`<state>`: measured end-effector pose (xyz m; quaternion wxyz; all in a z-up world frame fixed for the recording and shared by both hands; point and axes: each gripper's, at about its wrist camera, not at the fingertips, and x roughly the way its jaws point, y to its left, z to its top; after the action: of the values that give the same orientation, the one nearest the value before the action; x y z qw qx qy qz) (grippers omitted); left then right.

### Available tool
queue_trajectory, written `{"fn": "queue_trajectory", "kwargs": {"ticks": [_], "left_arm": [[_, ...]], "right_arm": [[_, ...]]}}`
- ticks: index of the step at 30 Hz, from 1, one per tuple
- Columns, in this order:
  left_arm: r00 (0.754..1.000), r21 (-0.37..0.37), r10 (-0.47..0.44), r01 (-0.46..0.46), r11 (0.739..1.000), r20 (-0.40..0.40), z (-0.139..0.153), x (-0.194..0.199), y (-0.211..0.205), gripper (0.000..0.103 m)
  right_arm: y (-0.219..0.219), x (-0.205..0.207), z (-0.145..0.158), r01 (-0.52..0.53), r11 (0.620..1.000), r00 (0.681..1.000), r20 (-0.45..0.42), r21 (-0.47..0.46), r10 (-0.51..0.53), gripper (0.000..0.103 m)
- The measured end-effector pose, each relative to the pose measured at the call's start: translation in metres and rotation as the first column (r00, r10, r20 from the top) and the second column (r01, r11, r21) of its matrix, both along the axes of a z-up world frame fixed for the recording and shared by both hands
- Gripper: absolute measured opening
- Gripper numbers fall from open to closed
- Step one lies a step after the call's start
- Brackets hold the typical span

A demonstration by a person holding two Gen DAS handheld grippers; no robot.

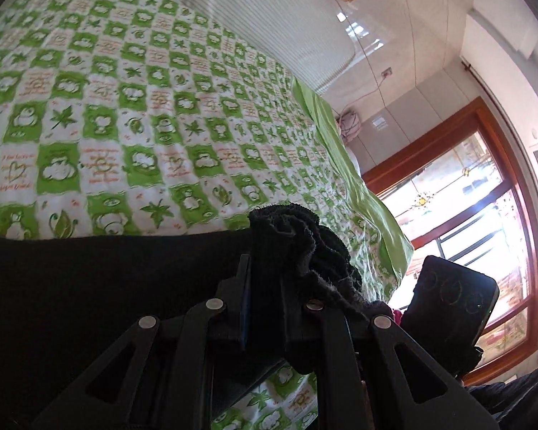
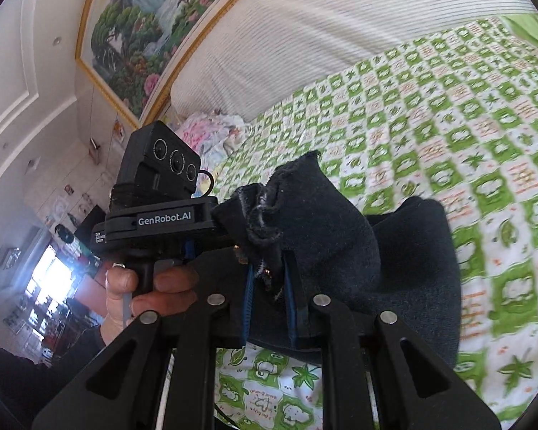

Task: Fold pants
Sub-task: 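Open both grippers and withdraw from the folded pants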

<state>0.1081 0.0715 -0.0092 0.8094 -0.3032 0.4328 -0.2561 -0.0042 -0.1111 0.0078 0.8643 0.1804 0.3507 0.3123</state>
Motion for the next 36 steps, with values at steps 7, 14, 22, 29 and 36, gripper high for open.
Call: {"fn": "queue_trajectory", "kwargs": {"ticks": [7, 14, 22, 29, 36], "left_arm": [[0.991, -0.009, 0.092, -0.093, 0.996, -0.098, -0.041, -0.021, 0.031, 0.009], [0.982, 0.008, 0.156, -0.156, 0.988, -0.105, -0.042, -0.052, 0.044, 0.010], [0.970, 0.028, 0.222, -0.220, 0.975, -0.101, -0.035, -0.075, 0.055, 0.010], [0.953, 0.049, 0.289, -0.286, 0.957, -0.094, -0.027, -0.099, 0.065, 0.012], [0.919, 0.065, 0.383, -0.378, 0.923, -0.093, -0.019, -0.125, 0.072, 0.026]], "right_arm": [[0.016, 0.011, -0.036, -0.041, 0.999, 0.994, -0.106, -0.027, 0.038, 0.021], [0.030, 0.006, -0.038, -0.095, 0.995, 0.991, -0.102, -0.041, 0.091, 0.056], [0.036, 0.003, -0.031, -0.103, 0.993, 0.992, -0.083, -0.060, 0.098, 0.059], [0.034, -0.002, -0.017, -0.100, 0.994, 0.994, -0.058, -0.037, 0.097, 0.059], [0.037, -0.007, -0.006, -0.109, 0.994, 0.994, -0.030, -0.028, 0.108, 0.059]]}}
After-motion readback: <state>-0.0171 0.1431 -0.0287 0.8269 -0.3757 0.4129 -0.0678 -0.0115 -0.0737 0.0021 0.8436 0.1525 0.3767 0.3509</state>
